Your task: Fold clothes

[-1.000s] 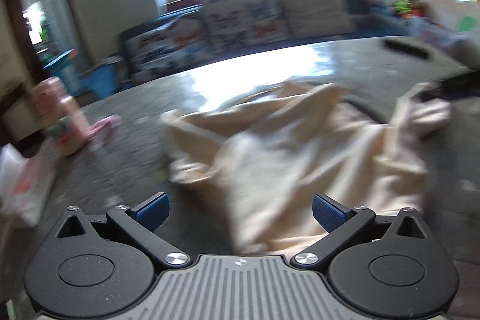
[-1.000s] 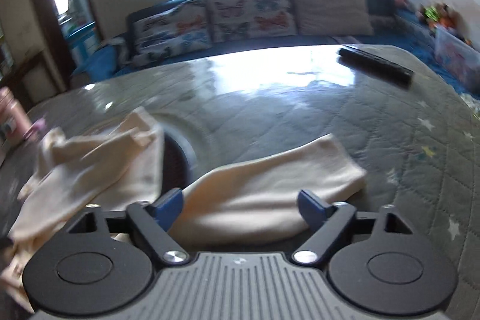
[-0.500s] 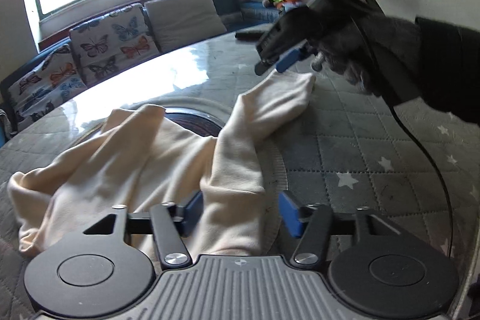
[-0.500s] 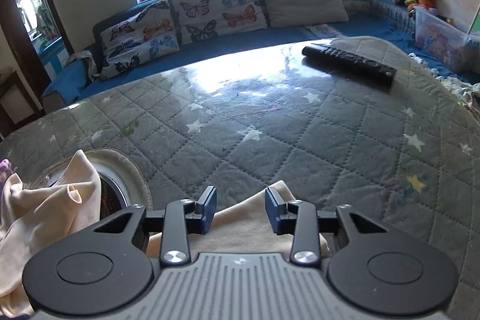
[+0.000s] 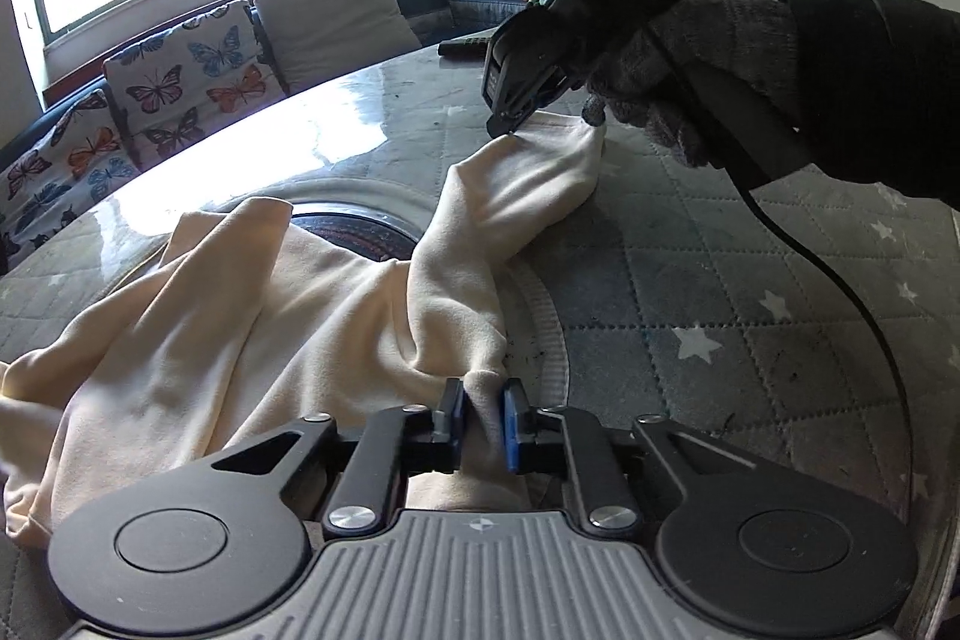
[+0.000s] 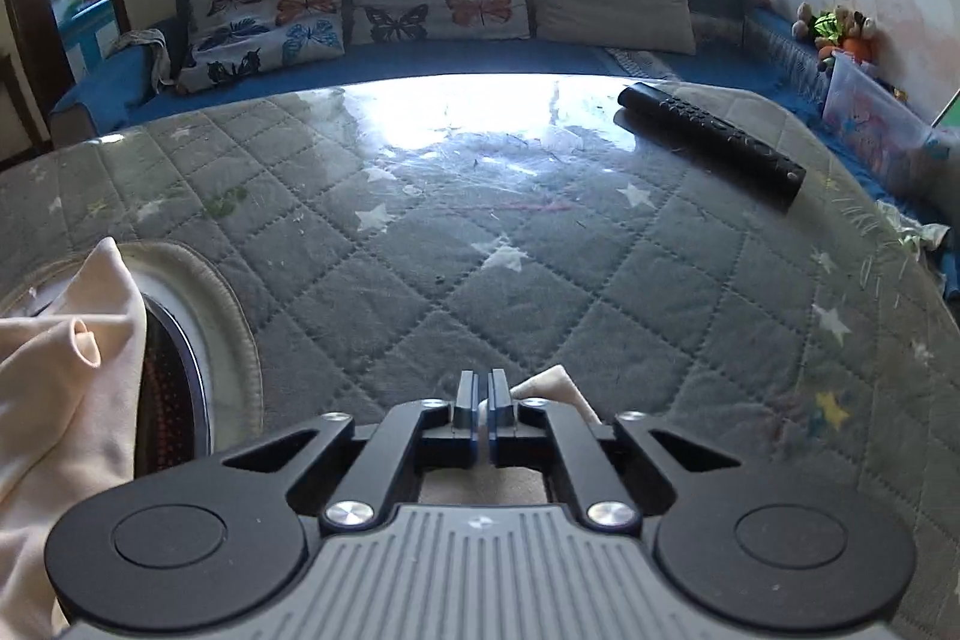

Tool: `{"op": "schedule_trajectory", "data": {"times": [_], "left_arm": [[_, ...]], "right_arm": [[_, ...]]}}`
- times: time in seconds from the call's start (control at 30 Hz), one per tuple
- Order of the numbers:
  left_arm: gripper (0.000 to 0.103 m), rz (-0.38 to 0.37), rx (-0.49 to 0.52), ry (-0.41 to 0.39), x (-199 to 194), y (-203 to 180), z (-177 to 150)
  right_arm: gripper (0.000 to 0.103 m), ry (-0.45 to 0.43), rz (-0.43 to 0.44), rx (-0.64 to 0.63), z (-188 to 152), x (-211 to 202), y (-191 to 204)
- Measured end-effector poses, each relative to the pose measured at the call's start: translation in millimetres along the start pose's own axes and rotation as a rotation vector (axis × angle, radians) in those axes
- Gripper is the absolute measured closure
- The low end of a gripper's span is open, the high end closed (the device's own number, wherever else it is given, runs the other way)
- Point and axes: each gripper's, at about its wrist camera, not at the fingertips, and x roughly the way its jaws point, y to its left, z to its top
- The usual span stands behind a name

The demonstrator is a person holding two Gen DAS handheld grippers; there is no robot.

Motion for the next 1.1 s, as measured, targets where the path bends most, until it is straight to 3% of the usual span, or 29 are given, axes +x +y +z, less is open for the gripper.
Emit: {"op": "schedule_trajectory", "data": {"times": [0.3,0.53,0.67,0.7,0.73,0.77,1.03,1.1], "left_arm": [[0.090,-0.068,0.033,-0.061,-27.3,-0.9,-5.1],[0.090,-0.120,0.078,-0.026,-24.9,-18.0,-14.9],[0.089,-0.121,0.078,-0.022,-26.0,-19.2,-14.3],[0.089,-0.118,0.077,-0.022,-25.8,-19.3,-13.9],[0.089,-0.115,0.075,-0.021,-25.6,-19.1,-13.6],[0.089,-0.113,0.072,-0.019,-25.8,-18.8,-13.4],[0.089,-0.119,0.066,-0.016,-27.0,-17.3,-13.0],[0.089,-0.121,0.068,-0.013,-25.7,-18.0,-13.5]], "right_arm": [[0.102,-0.228,0.190,0.106,15.7,-60.8,-33.3],[0.102,-0.075,-0.027,0.124,-20.1,-46.3,-74.6],[0.092,-0.076,0.030,0.108,-25.0,-52.9,-70.5],[0.087,-0.076,0.054,0.100,-23.9,-51.7,-66.9],[0.072,-0.076,0.078,0.092,-22.7,-50.4,-63.3],[0.069,-0.073,0.079,0.085,-21.6,-46.0,-59.6],[0.069,-0.049,0.031,0.086,-25.8,-15.6,-42.8],[0.093,-0.052,0.051,0.084,-28.8,-18.1,-42.1]]}}
